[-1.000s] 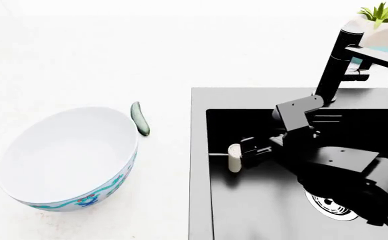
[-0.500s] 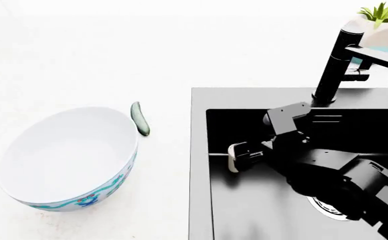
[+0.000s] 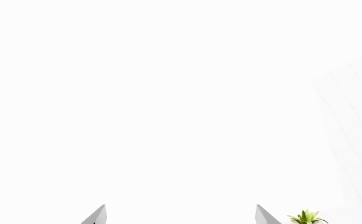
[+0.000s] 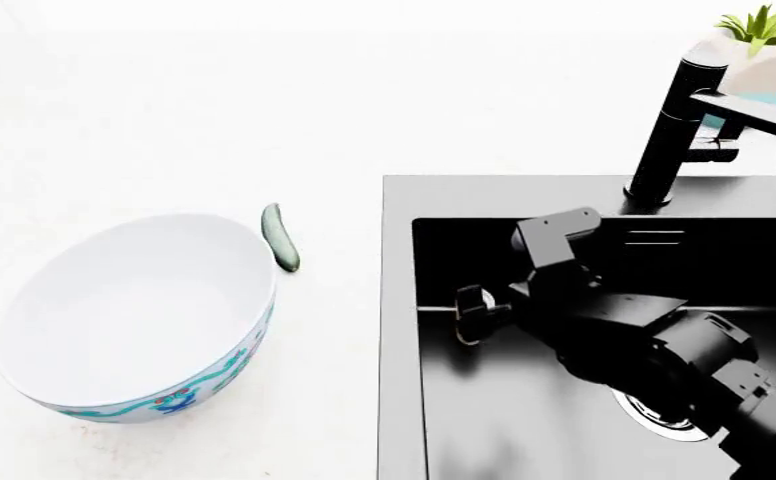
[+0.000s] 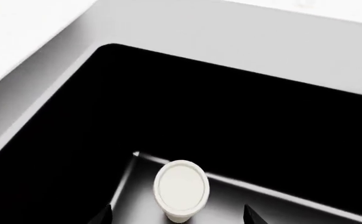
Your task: Pick the cup and bowl from the sink and place them on the counter for drying.
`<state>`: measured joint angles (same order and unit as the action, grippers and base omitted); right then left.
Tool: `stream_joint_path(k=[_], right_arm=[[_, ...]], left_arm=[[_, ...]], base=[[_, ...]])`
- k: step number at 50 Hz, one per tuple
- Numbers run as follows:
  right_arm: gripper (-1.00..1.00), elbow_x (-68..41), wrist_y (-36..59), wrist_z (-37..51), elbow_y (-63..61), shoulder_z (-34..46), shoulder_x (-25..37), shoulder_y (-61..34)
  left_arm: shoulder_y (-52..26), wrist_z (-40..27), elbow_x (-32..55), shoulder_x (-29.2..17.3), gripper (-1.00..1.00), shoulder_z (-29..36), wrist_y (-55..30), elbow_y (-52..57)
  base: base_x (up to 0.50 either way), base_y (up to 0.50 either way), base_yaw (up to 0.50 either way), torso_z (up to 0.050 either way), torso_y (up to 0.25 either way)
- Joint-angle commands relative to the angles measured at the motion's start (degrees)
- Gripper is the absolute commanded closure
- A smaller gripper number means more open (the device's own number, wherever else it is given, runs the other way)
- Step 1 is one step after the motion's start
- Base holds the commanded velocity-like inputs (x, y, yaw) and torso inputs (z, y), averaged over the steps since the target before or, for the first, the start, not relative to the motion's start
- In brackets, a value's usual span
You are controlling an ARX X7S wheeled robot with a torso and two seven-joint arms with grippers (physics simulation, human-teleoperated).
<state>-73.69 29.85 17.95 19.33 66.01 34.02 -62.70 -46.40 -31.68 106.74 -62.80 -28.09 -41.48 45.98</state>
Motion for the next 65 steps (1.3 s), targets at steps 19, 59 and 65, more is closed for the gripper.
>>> stream_joint_path(k=[19,59,65], right_arm=[[-1.0,2.0,-1.2,-3.8,9.1,0.0,-4.2,-2.3],[-1.0,3.9,-0.5,-10.5,22.5,1.5,-11.5,-4.3],[-1.0,3.5,-0.3,-10.1,22.8,1.2,-11.5,-3.9]], left_arm=[[2.0,0.6,-0.3,0.9,-1.0,-2.6,-1.0,0.1],[4.7,0.2,1.4,0.2,-1.0,-7.4,-2.8,-0.2],[4.4,0.2,1.3,0.1,-1.0,-7.3,-2.7,-0.3]], base=[[0.0,0.0,0.0,0.0,0.0],[0.0,0.0,0.0,0.0,0.0],[0.0,0.0,0.0,0.0,0.0]])
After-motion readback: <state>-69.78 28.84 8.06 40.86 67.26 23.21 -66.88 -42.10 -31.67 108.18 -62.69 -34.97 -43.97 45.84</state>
